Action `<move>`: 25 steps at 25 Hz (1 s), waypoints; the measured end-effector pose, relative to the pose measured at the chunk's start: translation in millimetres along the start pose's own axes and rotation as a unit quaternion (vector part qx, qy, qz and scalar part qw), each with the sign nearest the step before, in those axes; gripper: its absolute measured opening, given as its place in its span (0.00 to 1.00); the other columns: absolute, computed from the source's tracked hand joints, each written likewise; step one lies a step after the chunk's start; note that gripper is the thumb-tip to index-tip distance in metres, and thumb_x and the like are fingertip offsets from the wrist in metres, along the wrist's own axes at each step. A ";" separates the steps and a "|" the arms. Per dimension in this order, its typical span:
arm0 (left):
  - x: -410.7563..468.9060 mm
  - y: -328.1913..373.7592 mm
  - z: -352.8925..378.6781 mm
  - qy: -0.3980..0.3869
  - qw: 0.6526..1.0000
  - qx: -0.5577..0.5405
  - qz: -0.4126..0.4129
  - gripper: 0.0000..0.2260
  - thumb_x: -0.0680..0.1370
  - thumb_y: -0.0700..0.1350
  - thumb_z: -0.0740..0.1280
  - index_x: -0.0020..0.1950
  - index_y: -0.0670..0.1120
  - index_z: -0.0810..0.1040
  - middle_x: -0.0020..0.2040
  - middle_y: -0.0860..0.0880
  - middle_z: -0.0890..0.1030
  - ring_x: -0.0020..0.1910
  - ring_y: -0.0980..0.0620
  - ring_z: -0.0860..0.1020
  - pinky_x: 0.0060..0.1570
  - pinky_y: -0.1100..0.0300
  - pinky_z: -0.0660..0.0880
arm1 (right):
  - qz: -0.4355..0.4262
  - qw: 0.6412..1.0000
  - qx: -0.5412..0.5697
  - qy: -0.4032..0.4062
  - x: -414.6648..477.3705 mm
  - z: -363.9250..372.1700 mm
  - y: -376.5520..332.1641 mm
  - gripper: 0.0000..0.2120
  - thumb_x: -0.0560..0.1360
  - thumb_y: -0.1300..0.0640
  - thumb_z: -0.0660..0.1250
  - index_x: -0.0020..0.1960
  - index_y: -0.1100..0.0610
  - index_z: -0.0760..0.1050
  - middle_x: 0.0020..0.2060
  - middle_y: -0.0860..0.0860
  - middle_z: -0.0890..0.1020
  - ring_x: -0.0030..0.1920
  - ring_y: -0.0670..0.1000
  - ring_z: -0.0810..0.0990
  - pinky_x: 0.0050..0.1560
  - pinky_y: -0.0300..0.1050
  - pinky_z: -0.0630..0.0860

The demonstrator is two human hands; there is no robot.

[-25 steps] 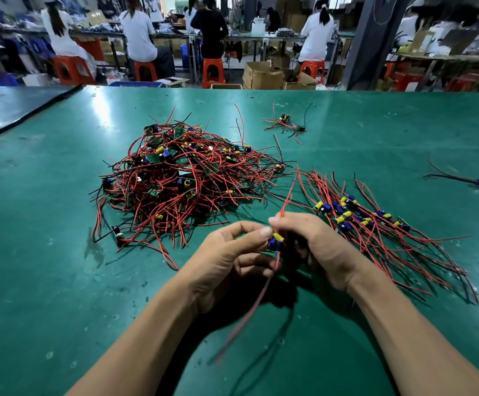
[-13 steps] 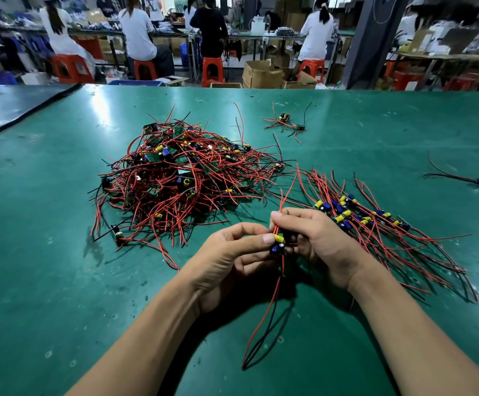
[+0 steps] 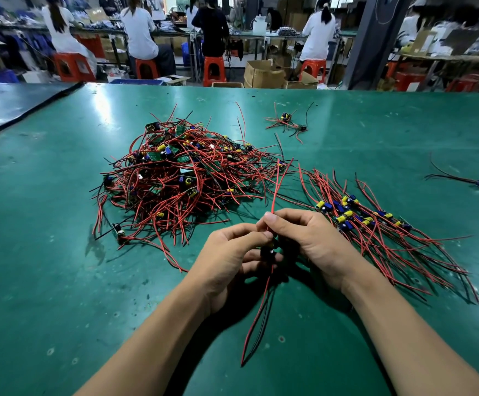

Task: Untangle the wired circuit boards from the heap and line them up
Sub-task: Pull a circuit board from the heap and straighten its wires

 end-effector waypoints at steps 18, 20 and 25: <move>-2.8 -5.4 3.9 0.043 0.992 0.098 0.065 0.08 0.76 0.35 0.67 0.38 0.40 0.83 0.31 0.42 0.81 0.27 0.48 0.79 0.25 0.62 0.75 | -0.007 0.991 -0.081 0.108 9.4 -12.7 9.9 0.08 0.78 0.51 0.70 0.49 0.53 0.85 0.27 0.55 0.68 0.26 0.52 0.64 0.27 0.36 0.59; -3.8 -7.2 5.6 0.049 0.991 0.106 0.067 0.08 0.75 0.35 0.67 0.37 0.40 0.82 0.31 0.42 0.81 0.26 0.49 0.78 0.24 0.65 0.72 | -0.017 0.987 -0.066 0.145 12.7 -17.5 10.7 0.09 0.79 0.52 0.68 0.47 0.53 0.85 0.24 0.49 0.65 0.23 0.49 0.60 0.25 0.35 0.57; -4.9 -8.9 7.1 0.060 0.986 0.139 0.076 0.08 0.74 0.38 0.68 0.36 0.41 0.83 0.31 0.44 0.82 0.27 0.50 0.77 0.28 0.64 0.71 | -0.060 0.973 -0.041 0.221 16.6 -27.1 9.2 0.11 0.80 0.55 0.67 0.43 0.53 0.86 0.24 0.45 0.65 0.23 0.45 0.63 0.24 0.37 0.58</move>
Point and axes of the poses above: each hand's wrist, its own x-axis towards the middle knuckle, its own z-axis out of the palm, y = z × x, the point moved 2 cm from there along x, towards the middle knuckle
